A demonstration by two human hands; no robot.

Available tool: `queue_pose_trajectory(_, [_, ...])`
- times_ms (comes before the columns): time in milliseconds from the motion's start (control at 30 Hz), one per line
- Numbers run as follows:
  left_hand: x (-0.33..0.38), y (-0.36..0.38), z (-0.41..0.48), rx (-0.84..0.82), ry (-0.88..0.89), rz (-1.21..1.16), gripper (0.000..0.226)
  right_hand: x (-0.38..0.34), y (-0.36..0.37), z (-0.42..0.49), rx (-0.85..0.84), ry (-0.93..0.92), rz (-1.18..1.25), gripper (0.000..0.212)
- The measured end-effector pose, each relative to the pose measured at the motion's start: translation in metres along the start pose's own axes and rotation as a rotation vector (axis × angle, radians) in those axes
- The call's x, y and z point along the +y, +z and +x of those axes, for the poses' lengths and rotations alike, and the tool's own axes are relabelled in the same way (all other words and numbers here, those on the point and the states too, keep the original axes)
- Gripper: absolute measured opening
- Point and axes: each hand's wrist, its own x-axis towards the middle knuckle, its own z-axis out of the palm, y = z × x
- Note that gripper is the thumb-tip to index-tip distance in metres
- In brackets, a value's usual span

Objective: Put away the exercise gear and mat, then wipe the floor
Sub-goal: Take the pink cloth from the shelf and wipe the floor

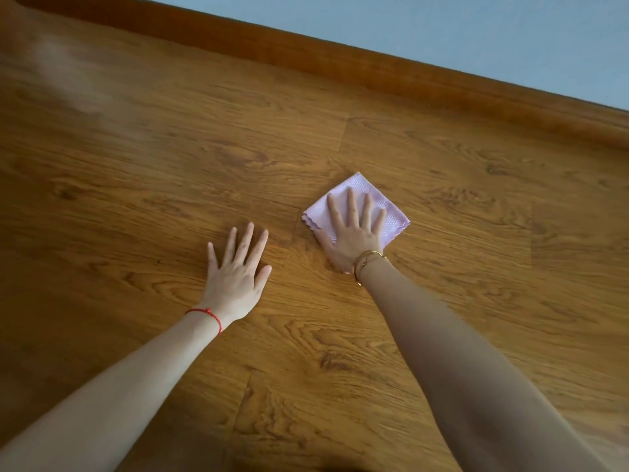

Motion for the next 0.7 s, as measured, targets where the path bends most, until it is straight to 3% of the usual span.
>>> queue_pose_trajectory(267, [0.0,0.006,-0.001,0.05,-0.014,-0.021,0.064,-0.006,0.014,-0.03,0.005,-0.22,-0.037,0.057])
queue_pose_trajectory(367, [0.002,0.003,-0.001,0.019,-0.039,-0.01,0.063,0.03,0.011,-0.045,0.008,-0.114,0.055,0.056])
queue_pose_trajectory(567, [0.005,-0.016,0.006,-0.141,-0.061,0.032,0.067,0.096,0.0,-0.082,-0.042,0.285,0.244,0.053])
queue_pose_trajectory(700, [0.022,-0.029,0.008,-0.206,-0.122,0.023,0.075,0.072,0.007,-0.102,-0.095,0.162,0.197,0.054])
